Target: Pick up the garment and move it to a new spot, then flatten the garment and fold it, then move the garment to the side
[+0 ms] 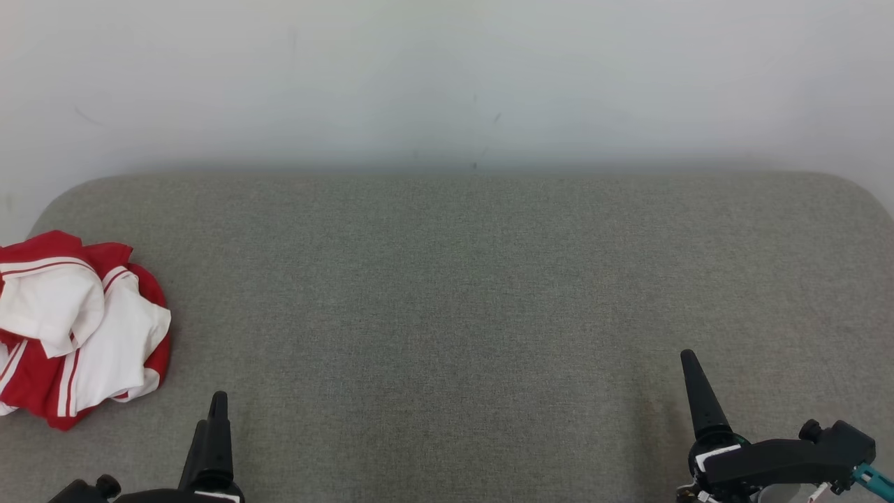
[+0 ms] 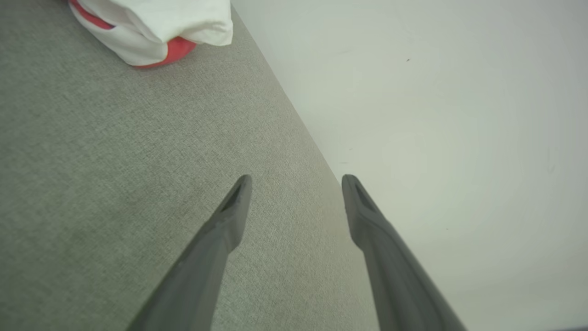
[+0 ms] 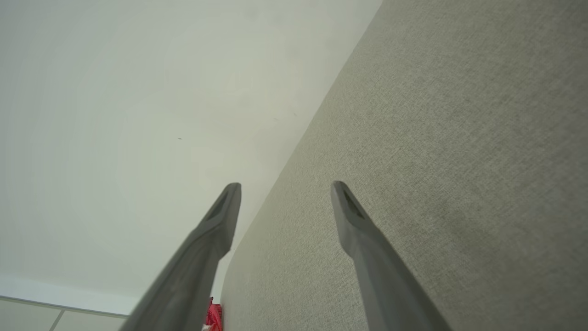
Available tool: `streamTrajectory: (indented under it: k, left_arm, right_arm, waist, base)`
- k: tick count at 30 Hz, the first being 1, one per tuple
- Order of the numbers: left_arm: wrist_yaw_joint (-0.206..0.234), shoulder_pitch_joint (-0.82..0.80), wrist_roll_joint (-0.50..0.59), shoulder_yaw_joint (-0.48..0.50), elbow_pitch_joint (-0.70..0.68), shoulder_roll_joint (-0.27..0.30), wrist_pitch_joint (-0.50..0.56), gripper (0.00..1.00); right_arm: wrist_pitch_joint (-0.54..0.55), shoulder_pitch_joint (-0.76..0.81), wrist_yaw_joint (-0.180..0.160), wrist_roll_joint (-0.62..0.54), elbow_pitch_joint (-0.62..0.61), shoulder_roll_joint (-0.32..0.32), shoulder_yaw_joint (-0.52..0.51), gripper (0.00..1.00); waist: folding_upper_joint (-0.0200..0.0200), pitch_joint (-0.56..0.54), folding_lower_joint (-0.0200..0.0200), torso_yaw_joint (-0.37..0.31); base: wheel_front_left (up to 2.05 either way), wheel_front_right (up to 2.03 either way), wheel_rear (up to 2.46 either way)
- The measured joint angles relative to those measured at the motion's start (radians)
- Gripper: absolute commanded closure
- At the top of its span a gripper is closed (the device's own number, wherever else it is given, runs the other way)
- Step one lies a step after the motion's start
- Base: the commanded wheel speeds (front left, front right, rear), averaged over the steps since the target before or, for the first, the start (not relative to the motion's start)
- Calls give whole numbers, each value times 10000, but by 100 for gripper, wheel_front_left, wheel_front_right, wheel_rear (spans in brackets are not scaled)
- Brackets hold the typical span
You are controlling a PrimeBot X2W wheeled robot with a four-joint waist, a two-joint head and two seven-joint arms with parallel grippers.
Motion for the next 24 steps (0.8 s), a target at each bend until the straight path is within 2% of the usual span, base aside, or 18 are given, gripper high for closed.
streamTrajectory:
  k: [11,17,24]
  left_arm:
    - [286,152,1941,-56,-199,2,-441,0]
    - [337,170,2711,-161,-276,4,-633,0]
    - [357,201,3519,-228,-353,8,-844,0]
  right_arm:
    - [-412,1,0,-1841,-330,-226,558,0]
    - [-635,16,0,-2600,-594,-437,913,0]
    - [-840,61,0,-3373,-825,-399,961,0]
  waist:
    - [0,48,0,-35]
    - [0,75,0,-39]
    - [0,109,0,-73]
  base:
    - [0,0,0]
    - [0,0,0]
    - [0,0,0]
